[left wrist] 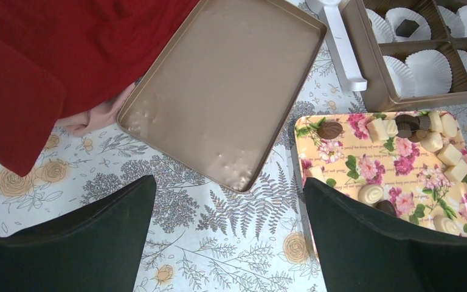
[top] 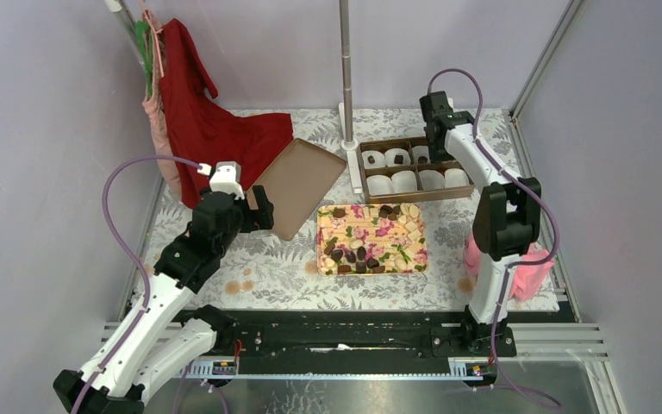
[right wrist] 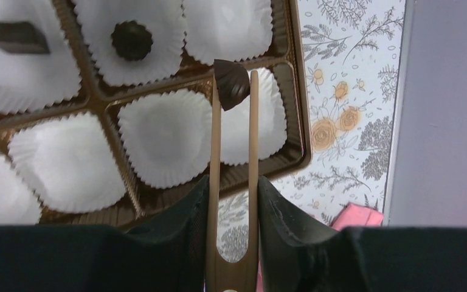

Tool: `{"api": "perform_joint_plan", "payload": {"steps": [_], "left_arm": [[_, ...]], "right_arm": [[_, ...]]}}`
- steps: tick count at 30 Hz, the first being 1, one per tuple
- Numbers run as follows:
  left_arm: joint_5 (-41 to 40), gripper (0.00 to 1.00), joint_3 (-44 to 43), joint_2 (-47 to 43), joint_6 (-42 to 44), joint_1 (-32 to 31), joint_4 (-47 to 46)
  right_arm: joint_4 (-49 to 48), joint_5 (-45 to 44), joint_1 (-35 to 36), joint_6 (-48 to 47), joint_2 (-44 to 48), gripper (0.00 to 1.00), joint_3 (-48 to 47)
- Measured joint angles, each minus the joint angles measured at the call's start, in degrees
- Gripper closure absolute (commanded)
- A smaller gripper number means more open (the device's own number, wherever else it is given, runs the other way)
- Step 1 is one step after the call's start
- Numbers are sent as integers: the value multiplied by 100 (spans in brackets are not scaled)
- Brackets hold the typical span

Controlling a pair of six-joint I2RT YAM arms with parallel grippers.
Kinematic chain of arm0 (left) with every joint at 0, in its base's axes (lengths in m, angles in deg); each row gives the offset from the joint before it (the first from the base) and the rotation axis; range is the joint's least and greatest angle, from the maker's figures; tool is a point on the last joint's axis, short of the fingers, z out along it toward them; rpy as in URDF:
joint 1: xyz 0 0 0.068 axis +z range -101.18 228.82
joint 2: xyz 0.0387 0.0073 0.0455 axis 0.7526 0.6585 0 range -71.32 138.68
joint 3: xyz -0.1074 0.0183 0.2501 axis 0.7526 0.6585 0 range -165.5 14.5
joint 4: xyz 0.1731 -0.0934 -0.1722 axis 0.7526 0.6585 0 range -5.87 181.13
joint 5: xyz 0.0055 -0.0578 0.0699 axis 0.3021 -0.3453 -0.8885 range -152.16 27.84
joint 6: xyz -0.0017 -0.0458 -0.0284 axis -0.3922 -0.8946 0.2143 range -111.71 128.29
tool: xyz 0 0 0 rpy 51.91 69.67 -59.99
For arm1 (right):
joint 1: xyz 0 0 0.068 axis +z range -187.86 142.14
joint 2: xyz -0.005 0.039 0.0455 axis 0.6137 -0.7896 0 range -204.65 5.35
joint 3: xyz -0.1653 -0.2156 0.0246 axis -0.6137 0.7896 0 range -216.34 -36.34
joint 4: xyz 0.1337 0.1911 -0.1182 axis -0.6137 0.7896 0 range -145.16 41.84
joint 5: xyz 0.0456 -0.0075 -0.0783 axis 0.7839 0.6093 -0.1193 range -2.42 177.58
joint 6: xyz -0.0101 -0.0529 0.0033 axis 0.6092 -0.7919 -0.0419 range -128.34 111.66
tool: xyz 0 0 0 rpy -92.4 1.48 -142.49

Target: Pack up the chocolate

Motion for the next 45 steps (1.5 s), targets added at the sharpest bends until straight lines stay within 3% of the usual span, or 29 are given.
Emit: {"api": "perform_joint_plan", "payload": {"steps": [13,20,32,45], "left_arm": [[4,1,0,249,2,138,-13],[72,1,0,354,4,304,-44],[133,1,0,376,2,382,-46],[210,1,0,374,2,404,-46]], "right_arm": [[-273,376,-511,-131,-1309,76,-1040],[-284,538,-592,-133,-1670,71,-1147],[-319,621,-658,-149,-1720,56,-1196],[-317,693,-664,-146,-1606,55,-1158]]}}
